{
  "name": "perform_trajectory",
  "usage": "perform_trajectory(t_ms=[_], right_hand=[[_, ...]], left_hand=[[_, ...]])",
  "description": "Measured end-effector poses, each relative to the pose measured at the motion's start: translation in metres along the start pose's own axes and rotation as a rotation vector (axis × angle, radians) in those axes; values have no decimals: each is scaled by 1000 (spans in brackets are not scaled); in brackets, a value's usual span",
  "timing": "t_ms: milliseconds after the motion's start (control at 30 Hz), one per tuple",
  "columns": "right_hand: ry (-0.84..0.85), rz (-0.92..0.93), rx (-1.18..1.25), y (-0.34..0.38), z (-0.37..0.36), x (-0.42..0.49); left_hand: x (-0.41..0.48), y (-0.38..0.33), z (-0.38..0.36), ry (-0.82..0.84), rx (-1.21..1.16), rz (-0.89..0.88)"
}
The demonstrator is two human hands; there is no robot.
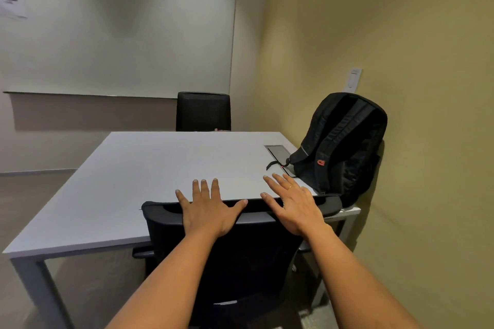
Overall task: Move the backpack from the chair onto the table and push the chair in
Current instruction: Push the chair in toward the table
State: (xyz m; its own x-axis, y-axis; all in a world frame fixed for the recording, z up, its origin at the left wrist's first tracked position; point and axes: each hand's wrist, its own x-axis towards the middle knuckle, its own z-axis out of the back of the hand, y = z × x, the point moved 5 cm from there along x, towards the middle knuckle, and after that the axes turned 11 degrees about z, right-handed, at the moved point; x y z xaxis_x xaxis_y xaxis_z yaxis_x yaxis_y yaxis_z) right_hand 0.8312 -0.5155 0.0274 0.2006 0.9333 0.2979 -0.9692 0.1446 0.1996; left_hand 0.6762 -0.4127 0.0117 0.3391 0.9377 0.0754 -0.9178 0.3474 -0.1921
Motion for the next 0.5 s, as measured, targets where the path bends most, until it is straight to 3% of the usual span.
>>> perform_trajectory(t_ms=[500], right_hand=[[-15, 74, 14, -51, -4, 47]], left_hand=[[38, -39, -5, -28, -18, 89]])
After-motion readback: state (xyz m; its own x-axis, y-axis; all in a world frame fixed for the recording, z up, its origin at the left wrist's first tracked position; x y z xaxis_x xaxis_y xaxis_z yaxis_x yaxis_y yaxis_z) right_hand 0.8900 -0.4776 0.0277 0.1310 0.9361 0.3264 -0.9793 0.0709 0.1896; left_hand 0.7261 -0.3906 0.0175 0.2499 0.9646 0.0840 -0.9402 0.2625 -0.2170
